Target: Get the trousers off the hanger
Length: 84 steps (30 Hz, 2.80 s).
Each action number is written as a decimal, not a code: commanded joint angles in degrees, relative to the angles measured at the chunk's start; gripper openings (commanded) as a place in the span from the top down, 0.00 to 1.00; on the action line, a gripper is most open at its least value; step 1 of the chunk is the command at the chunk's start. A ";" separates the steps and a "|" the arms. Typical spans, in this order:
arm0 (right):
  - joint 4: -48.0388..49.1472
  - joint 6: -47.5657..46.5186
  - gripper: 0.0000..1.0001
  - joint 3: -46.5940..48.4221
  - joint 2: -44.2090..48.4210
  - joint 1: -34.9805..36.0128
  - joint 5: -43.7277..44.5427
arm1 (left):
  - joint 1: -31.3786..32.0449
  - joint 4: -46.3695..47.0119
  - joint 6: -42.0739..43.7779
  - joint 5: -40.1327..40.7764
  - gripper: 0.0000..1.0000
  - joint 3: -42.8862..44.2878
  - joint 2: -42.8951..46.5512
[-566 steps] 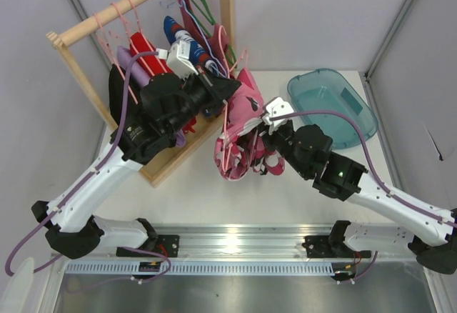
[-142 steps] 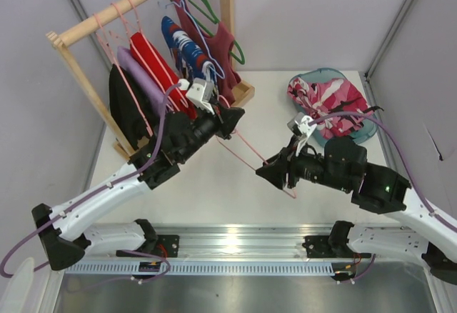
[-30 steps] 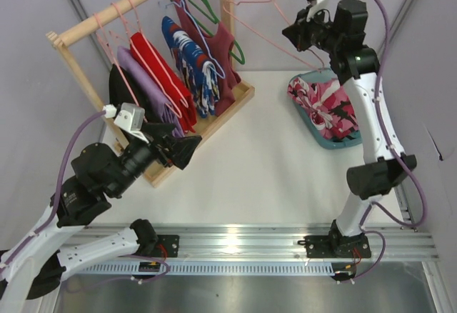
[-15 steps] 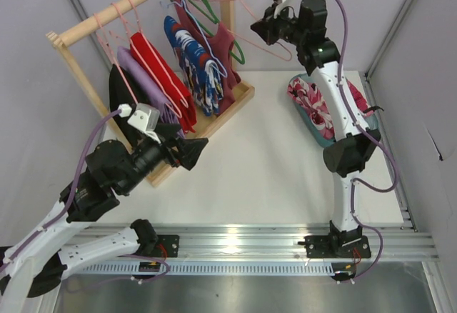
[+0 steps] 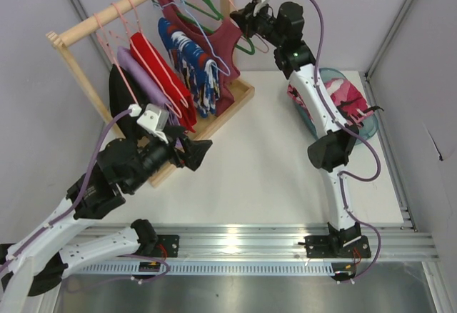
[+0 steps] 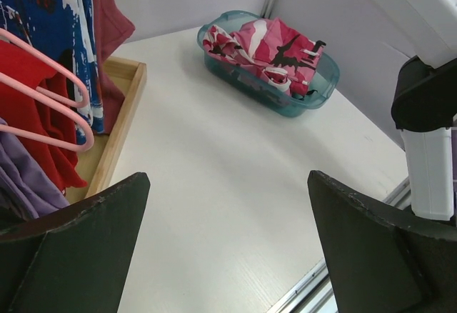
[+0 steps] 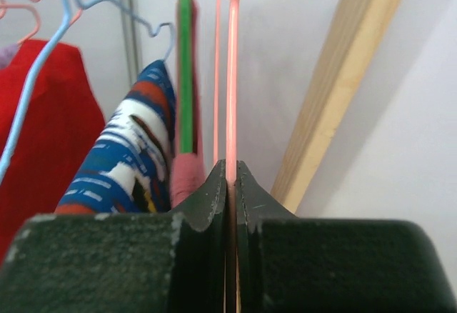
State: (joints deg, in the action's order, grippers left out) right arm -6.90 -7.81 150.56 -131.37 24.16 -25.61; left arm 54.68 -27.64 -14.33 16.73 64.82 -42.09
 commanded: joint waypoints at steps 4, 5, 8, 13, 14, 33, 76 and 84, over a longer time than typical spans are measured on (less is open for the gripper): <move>14.87 3.51 1.00 4.30 -3.53 1.41 6.00 | -0.53 1.01 1.76 0.14 0.01 -0.22 1.39; 15.76 3.51 1.00 5.61 -4.32 2.02 6.18 | -0.45 0.92 1.67 0.14 0.00 -0.22 1.39; 17.61 2.81 1.00 6.67 -6.44 2.90 7.06 | -0.53 0.57 1.50 0.14 0.01 -0.22 1.66; 18.76 3.24 1.00 6.24 -9.16 3.00 8.82 | -0.53 0.48 1.67 0.50 0.00 -0.31 2.01; 19.20 3.50 1.00 6.32 -9.60 3.08 9.08 | -0.53 0.48 1.76 0.50 0.00 -0.13 2.01; 18.77 2.72 1.00 6.76 -11.80 4.05 9.79 | -0.62 1.36 0.79 -0.21 0.01 -0.22 1.48; -5.67 2.54 0.40 -7.12 4.55 2.20 11.10 | -0.62 4.00 -3.43 -4.08 0.01 -3.38 6.14; -5.06 1.22 1.00 -6.69 5.68 2.38 13.65 | -0.62 4.61 -3.43 -3.81 0.01 -3.82 6.40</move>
State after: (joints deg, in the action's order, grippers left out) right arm -13.52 -5.23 142.69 -130.26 26.28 -13.50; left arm 54.48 -24.99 -17.10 13.28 61.58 -35.62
